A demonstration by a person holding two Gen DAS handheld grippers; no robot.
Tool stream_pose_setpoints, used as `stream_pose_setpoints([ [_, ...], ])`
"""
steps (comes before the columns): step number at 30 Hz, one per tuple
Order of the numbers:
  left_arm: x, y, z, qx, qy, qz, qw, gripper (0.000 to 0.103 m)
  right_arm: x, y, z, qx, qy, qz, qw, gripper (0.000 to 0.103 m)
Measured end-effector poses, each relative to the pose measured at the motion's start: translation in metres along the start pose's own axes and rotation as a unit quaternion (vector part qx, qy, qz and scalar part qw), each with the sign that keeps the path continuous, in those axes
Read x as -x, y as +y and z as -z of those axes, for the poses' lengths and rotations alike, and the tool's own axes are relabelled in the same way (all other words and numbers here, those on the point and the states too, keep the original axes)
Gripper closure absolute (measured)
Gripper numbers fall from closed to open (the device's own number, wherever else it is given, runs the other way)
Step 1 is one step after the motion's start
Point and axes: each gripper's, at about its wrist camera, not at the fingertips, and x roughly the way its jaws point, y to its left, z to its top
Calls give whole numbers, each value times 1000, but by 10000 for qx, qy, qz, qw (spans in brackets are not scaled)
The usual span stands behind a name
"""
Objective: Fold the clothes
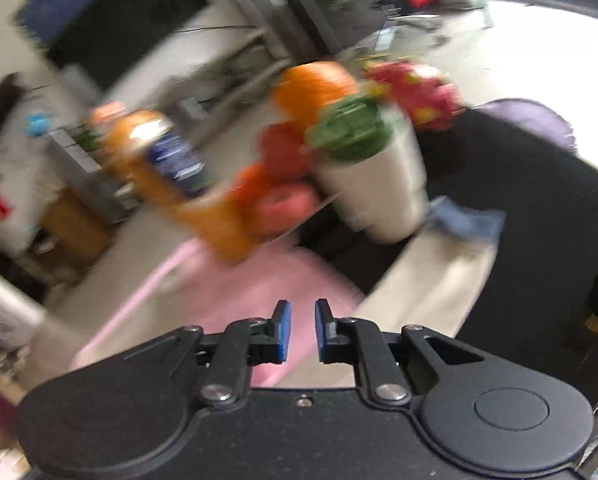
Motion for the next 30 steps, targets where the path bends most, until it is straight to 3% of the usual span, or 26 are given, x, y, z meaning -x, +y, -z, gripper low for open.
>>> stream_pose_setpoints([
  [2,14,13,16,129,-69,-242,9996,82,11,15,32,60,249,-394,9989,83],
  [5,23,39,31,561,-255,-554,9966,82,1,26,87,111,930,-598,9938,82],
  [8,14,63,29,1070,-658,-942,9876,83,-31,42,135,609,1566,-218,9855,94],
  [11,-1,80,28,1426,-943,-1158,9785,83,-46,62,155,1282,1579,-43,9791,94],
  [14,-6,84,34,1426,-583,-1157,9813,83,-60,68,164,1710,1595,376,9715,94],
  [17,-11,88,41,1424,-223,-1154,9828,82,-68,54,164,1556,1784,734,9688,99],
  [21,0,97,51,1660,212,-982,9810,82,-55,48,162,1370,1786,1095,9682,98],
  [25,49,124,60,2147,-305,-1149,9694,82,-35,77,155,1593,1606,800,9708,93],
  [30,125,173,61,2730,-1364,-1622,9384,79,-4,180,132,2461,1041,-93,9636,91],
])
